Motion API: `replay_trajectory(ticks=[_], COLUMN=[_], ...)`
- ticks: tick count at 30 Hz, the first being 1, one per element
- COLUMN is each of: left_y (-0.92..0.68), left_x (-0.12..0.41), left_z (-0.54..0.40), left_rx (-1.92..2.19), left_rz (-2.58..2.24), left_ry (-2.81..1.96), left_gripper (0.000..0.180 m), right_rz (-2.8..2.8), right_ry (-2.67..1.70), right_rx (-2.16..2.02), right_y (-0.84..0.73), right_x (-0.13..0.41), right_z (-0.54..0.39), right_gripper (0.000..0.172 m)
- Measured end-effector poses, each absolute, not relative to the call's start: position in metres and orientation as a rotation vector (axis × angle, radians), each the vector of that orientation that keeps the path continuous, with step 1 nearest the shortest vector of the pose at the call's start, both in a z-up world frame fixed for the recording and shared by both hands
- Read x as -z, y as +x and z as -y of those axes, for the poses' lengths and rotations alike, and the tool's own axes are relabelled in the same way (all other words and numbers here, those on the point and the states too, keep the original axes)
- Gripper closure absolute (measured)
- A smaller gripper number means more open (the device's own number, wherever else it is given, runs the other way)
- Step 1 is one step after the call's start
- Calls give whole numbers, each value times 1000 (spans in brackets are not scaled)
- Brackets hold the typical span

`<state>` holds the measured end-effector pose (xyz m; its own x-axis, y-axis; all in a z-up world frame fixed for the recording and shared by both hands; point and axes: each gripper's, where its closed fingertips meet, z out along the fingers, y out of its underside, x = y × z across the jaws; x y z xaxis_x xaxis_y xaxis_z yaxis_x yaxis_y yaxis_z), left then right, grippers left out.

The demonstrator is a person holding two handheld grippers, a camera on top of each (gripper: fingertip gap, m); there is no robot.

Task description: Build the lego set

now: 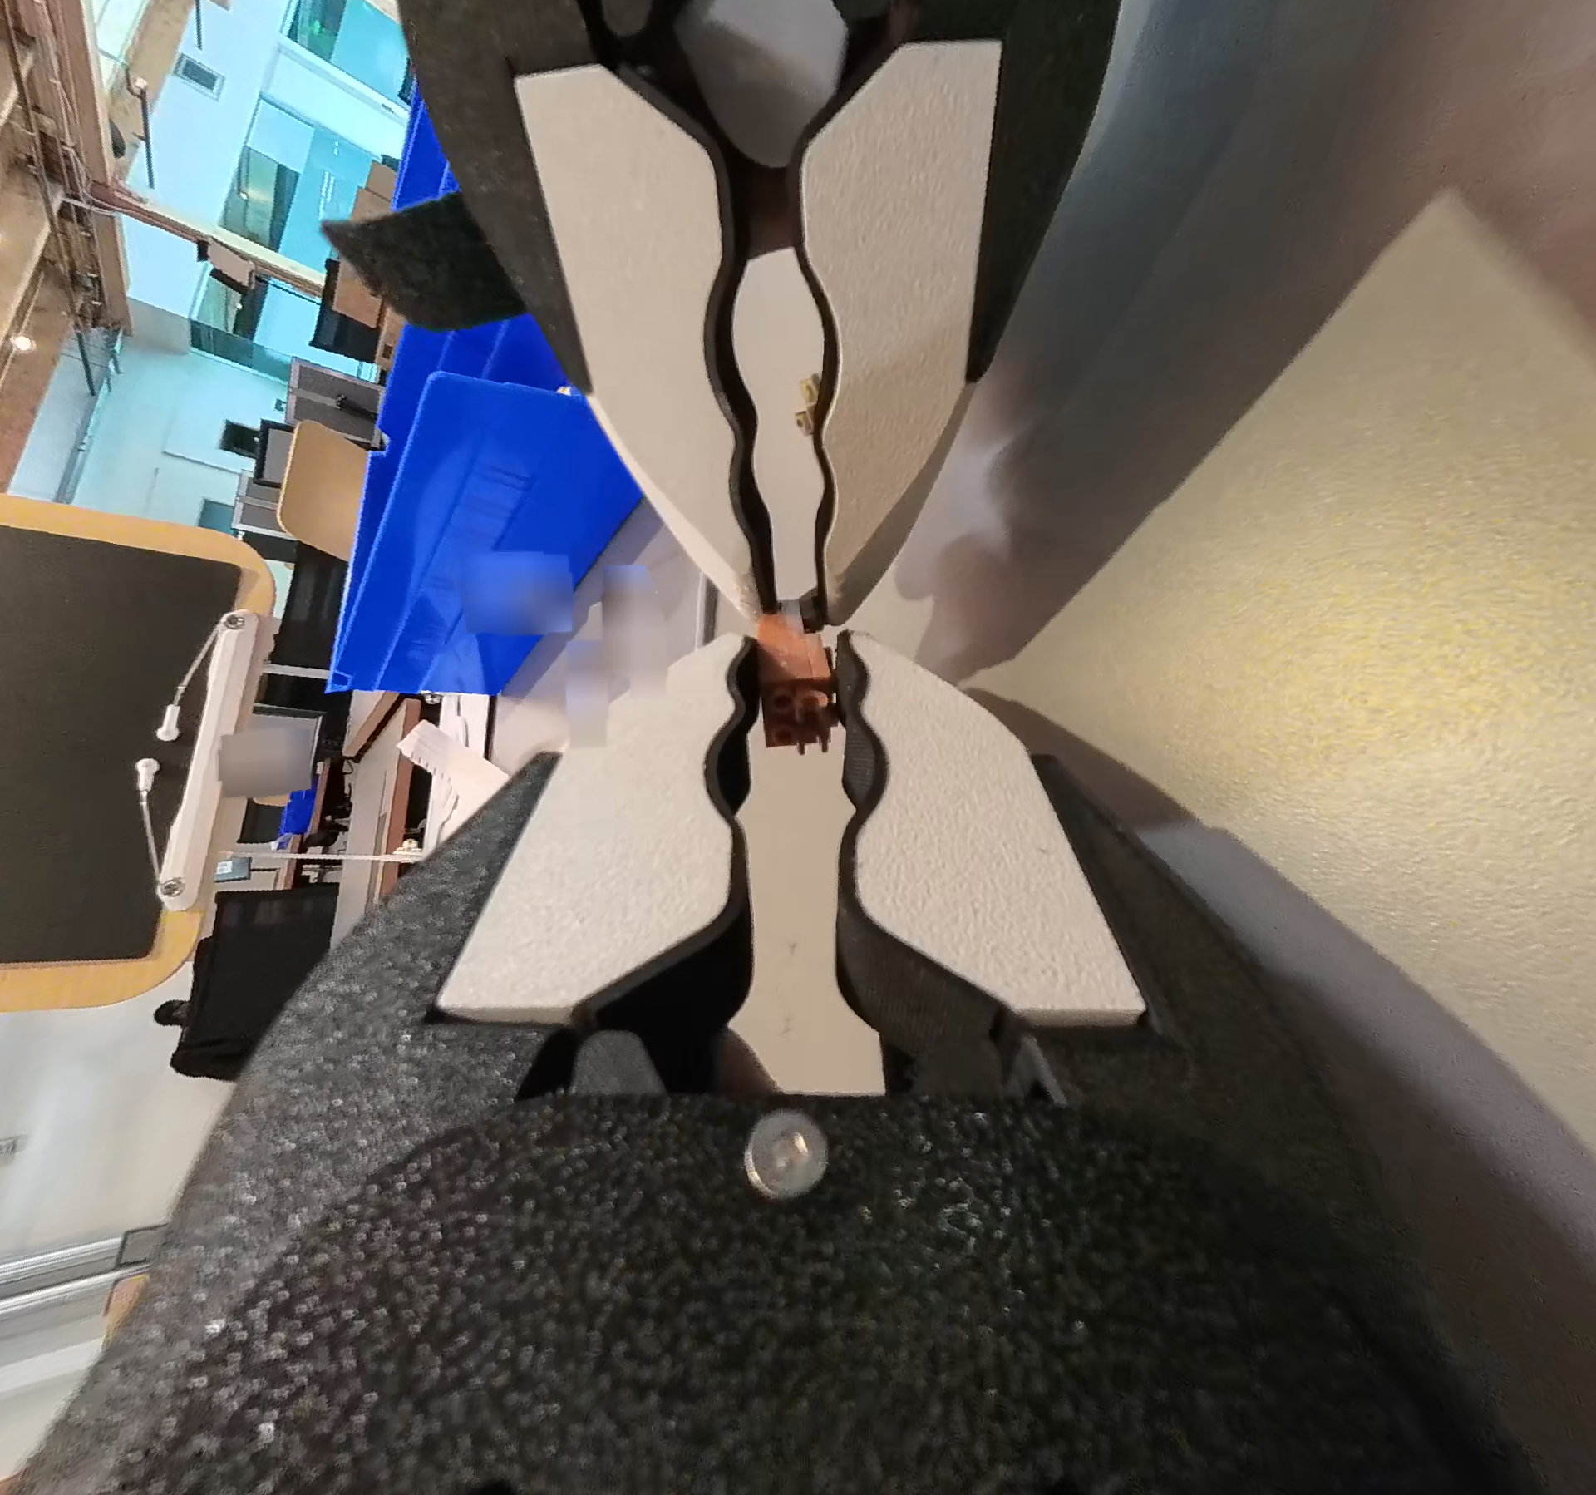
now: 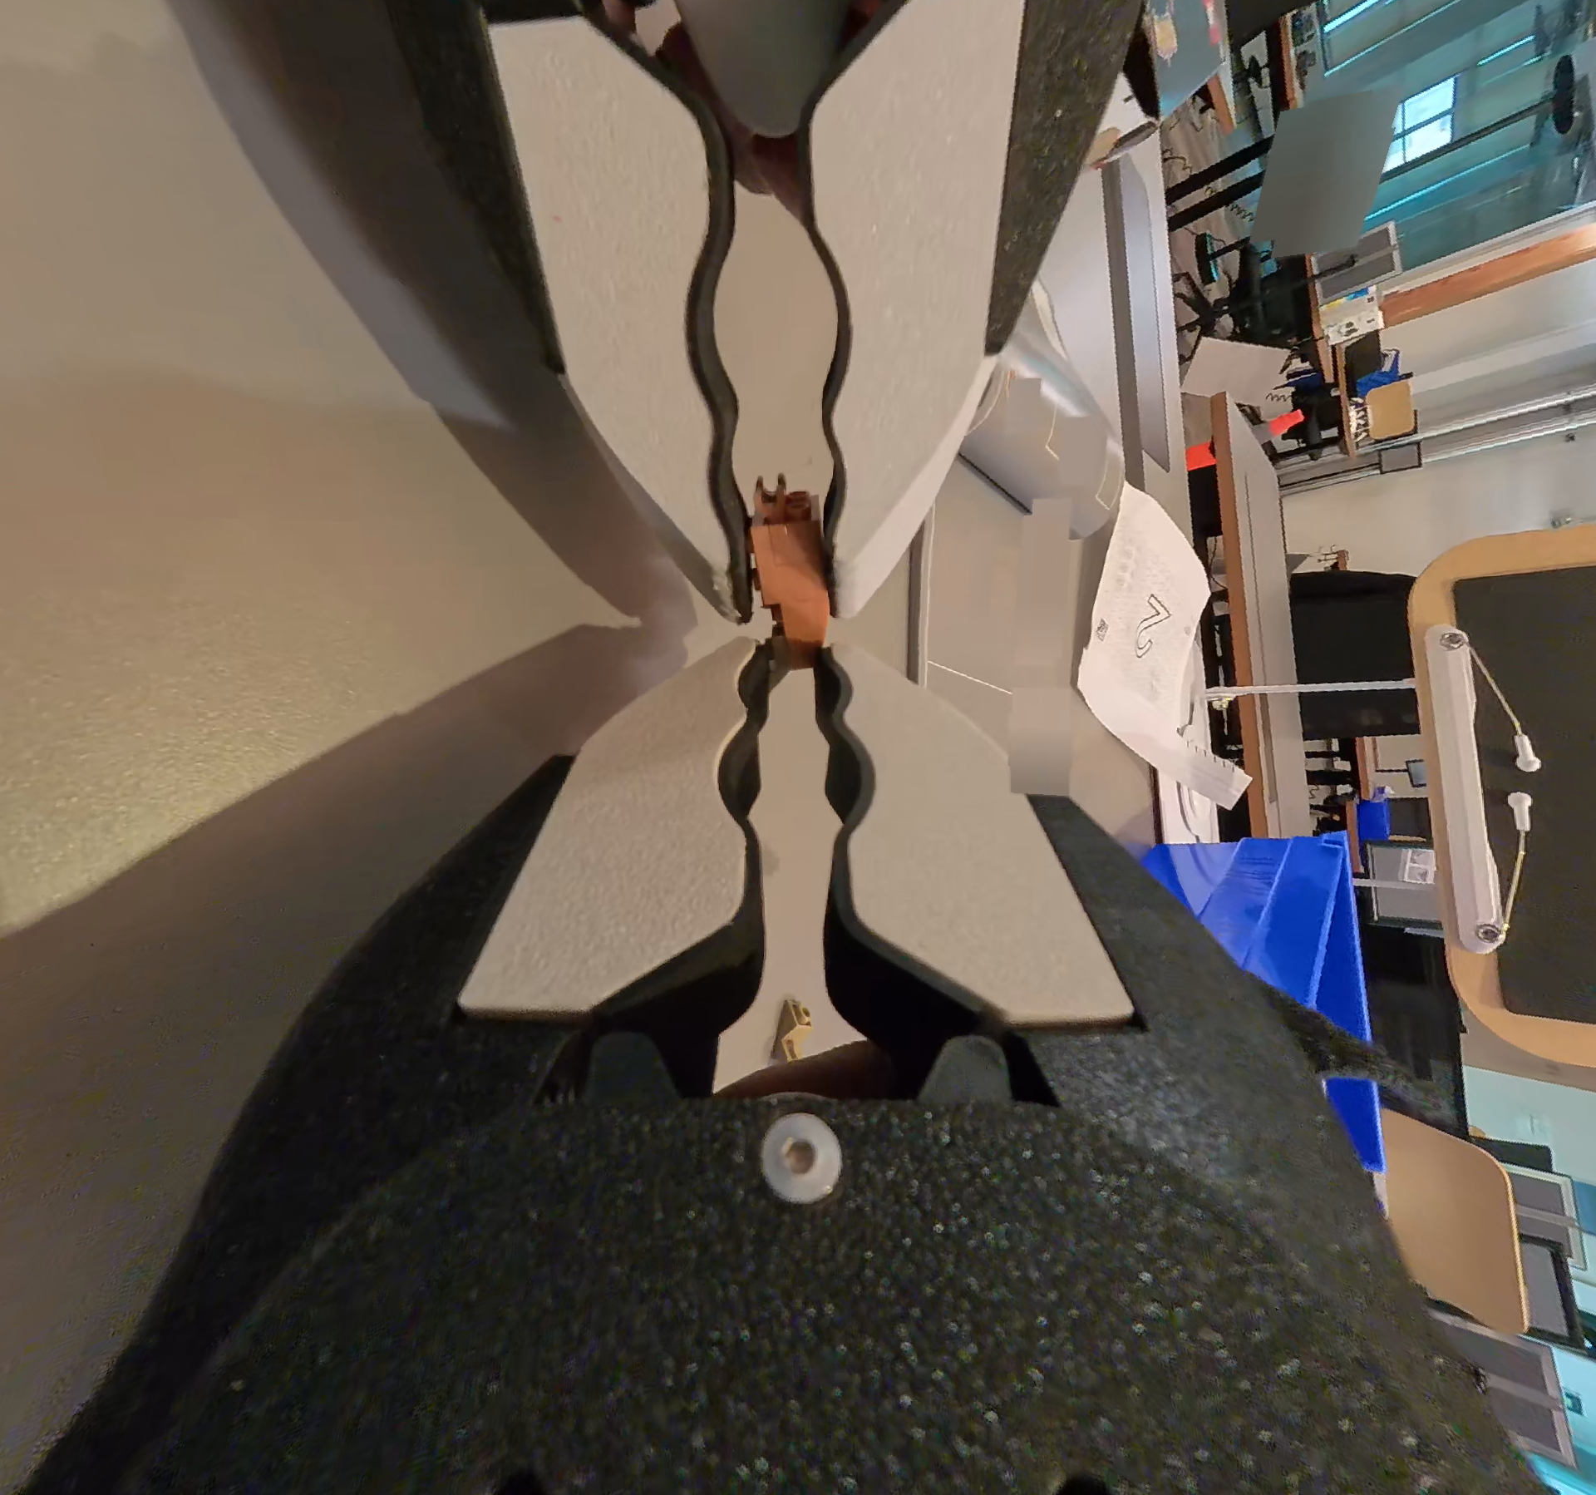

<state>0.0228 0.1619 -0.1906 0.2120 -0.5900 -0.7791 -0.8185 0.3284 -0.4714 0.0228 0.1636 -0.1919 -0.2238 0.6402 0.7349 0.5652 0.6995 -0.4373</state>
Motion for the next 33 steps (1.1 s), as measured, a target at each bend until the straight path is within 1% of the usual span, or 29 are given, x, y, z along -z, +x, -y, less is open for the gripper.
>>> replay_trajectory(ticks=[15, 22, 28, 33], left_y=[24, 21, 24, 23], left_x=[185, 176, 171, 169], left_z=[-165, -167, -165, -166], left_rx=[-177, -28, 140, 154], left_rz=[-1414, -1307, -1239, -1205], left_ry=[-1388, -1439, -1484, -1486], left_gripper=[164, 165, 165, 165], right_rz=[1872, 1781, 1766, 1805], right_ry=[-922, -895, -878, -893], right_rx=[-147, -216, -267, -212], right_y=[23, 25, 28, 27], right_x=[185, 165, 158, 170], right_z=[-165, -169, -166, -169], right_gripper=[160, 143, 142, 135])
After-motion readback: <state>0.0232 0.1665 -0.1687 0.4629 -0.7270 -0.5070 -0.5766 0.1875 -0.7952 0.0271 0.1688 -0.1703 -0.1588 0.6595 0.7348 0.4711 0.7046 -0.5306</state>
